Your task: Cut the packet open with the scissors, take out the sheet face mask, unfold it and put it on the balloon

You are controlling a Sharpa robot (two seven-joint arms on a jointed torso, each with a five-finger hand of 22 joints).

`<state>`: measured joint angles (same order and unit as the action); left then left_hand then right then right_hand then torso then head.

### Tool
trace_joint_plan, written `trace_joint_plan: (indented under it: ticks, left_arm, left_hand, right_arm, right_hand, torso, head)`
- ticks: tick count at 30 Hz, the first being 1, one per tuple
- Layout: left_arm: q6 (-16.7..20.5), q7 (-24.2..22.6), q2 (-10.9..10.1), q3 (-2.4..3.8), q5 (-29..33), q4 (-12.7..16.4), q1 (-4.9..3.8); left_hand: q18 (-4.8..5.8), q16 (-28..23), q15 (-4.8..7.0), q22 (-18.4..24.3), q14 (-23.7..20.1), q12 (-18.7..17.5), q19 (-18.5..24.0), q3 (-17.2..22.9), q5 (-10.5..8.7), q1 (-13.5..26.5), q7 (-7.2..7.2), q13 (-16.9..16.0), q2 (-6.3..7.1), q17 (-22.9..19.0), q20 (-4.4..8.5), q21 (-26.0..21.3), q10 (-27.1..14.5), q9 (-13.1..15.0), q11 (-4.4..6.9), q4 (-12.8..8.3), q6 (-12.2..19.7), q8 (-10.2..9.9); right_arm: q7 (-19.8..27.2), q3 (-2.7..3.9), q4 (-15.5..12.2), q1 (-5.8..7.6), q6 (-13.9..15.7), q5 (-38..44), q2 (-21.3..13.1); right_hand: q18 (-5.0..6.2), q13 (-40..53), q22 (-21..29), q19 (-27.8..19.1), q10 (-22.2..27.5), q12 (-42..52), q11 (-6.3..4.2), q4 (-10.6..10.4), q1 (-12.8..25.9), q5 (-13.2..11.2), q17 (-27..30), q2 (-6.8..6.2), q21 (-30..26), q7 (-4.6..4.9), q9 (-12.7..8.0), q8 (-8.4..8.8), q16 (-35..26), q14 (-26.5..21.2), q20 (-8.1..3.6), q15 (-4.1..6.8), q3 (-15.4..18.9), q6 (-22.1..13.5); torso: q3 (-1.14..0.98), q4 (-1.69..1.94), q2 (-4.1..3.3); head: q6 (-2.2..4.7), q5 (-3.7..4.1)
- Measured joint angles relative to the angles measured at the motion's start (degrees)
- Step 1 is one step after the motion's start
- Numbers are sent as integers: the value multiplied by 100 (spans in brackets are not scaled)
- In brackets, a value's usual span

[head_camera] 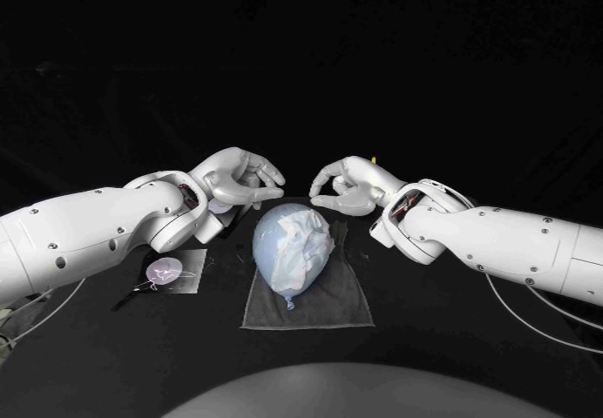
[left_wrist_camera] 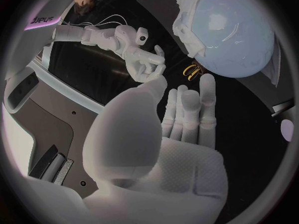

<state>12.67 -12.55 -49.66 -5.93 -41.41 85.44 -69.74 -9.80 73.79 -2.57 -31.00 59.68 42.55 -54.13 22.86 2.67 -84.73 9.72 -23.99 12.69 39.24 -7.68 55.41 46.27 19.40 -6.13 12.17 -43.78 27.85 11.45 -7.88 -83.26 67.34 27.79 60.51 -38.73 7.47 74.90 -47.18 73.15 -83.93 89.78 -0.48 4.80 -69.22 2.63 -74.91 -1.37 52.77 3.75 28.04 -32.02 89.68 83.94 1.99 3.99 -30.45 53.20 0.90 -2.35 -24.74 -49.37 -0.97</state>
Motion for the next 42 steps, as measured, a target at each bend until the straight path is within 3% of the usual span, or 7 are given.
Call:
trace_joint_plan:
  ticks: [1,2,5,8,13,16,42]
  left_arm:
    - [-5,-5,1,0,-11,-2,0]
    - [-7,-9,1,0,-20,-3,0]
    - [-12,-20,0,0,-45,-7,0]
    - [-12,-31,-4,-1,-58,-8,1]
    - [-10,-54,-5,-1,-61,-11,1]
    - [-7,-65,-5,-1,-58,-12,1]
    - [-1,-97,-16,-1,1,-22,1]
  left_hand:
    - [0,0,0,1,0,0,0,0,0,0,0,4,0,7,0,0,0,-3,0,0,0,0]
    - [0,0,0,7,0,0,0,0,0,0,0,15,0,51,0,-22,0,-11,0,0,0,-16]
    - [1,38,-3,8,88,0,0,0,0,0,0,34,0,169,0,-24,25,-31,-24,0,0,-28]
    - [3,77,-1,9,149,0,0,0,0,0,0,43,0,253,0,-26,56,-40,-11,0,0,-28]
    - [4,164,10,10,258,0,-34,-17,0,0,0,55,-1,414,-34,-26,127,-59,-2,-17,0,-60]
    - [5,213,11,10,361,1,-57,-17,0,0,0,56,0,511,-11,-26,179,-75,9,-17,-1,-60]
    - [15,336,31,-7,546,112,-117,-17,0,0,-18,56,-1,797,10,22,281,-113,31,-49,-65,-60]
  right_arm:
    - [-24,2,33,1,-23,0,3]
    - [-42,3,58,1,-44,1,6]
    - [-133,8,147,2,-154,34,21]
    - [-223,8,211,2,-281,97,46]
    - [-379,5,351,0,-501,265,157]
    - [-450,-1,435,-9,-600,361,222]
    - [-628,-11,610,-203,-917,742,393]
  right_hand:
    - [0,0,53,-41,10,-26,34,-98,194,3,1,-42,-60,100,118,128,-6,15,27,-20,66,-209]
    - [-1,0,73,-75,16,-42,152,-163,330,4,1,-130,-87,222,73,399,-8,17,60,-109,170,-478]
    - [-9,1,89,-94,3,-43,354,-156,331,4,1,-362,-117,441,-125,845,9,8,166,-283,360,-800]
    - [-37,3,55,-76,-7,-44,457,-133,244,4,1,-483,-123,552,-271,1184,13,7,244,-360,486,-1074]
    - [-27,4,-3,-63,1,2,489,-138,173,4,0,-552,-97,604,-416,1505,12,7,315,-399,678,-1285]
    - [44,4,-18,-61,0,3,489,-151,173,4,0,-551,-97,605,-442,1531,12,7,317,-399,700,-1286]
    - [45,0,-202,-12,-22,1,511,-252,0,4,1,-374,61,611,-529,1597,12,7,407,-441,960,-794]
  torso:
    - [-1,0,0]
    - [1,2,-1]
    - [1,6,-4]
    - [2,7,-7]
    - [3,7,-8]
    - [3,7,-9]
    - [1,3,-11]
  head:
    - [3,2]
    - [7,3]
    - [13,4]
    - [7,-1]
    - [-4,-4]
    - [-10,-5]
    - [-62,-4]
